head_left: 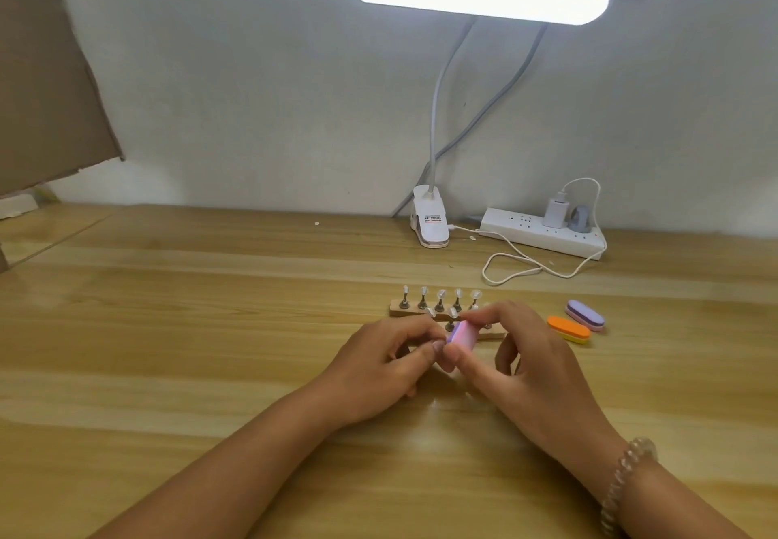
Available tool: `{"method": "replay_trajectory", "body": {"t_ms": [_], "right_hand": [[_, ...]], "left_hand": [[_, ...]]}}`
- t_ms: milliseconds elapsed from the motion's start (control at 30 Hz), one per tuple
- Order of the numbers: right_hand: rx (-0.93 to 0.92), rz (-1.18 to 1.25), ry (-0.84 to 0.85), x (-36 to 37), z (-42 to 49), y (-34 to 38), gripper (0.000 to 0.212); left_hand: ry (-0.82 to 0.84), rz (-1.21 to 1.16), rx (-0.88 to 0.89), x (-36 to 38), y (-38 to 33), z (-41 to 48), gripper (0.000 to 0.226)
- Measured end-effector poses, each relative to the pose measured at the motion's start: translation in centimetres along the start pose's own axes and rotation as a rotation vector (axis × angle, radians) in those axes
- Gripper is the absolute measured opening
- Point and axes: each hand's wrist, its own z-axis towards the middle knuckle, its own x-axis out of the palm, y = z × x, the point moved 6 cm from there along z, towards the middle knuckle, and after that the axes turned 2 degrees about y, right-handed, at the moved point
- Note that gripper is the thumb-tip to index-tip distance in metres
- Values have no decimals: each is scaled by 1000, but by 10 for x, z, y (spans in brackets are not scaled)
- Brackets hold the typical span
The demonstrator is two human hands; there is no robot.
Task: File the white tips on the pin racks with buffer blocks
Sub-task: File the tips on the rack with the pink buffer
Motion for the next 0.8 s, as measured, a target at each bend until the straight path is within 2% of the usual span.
{"method": "replay_trajectory", "body": {"t_ms": [100, 267, 433, 667, 800], "right_hand": [[-78, -22, 45, 6, -4, 6, 39], [45, 53, -47, -2, 2, -6, 54], [-62, -33, 43, 7, -3, 5, 40], [176, 179, -105, -7, 4, -21, 50], [-46, 12, 19, 6, -3, 4, 42]], "left_hand": [[10, -20, -22, 1, 2, 0, 18], [6, -28, -21, 0, 0, 1, 18], [7, -20, -42, 0, 2, 0, 20], [-14, -141, -19, -2, -1, 0, 19], [-24, -79, -33, -2, 3, 1, 17]]}}
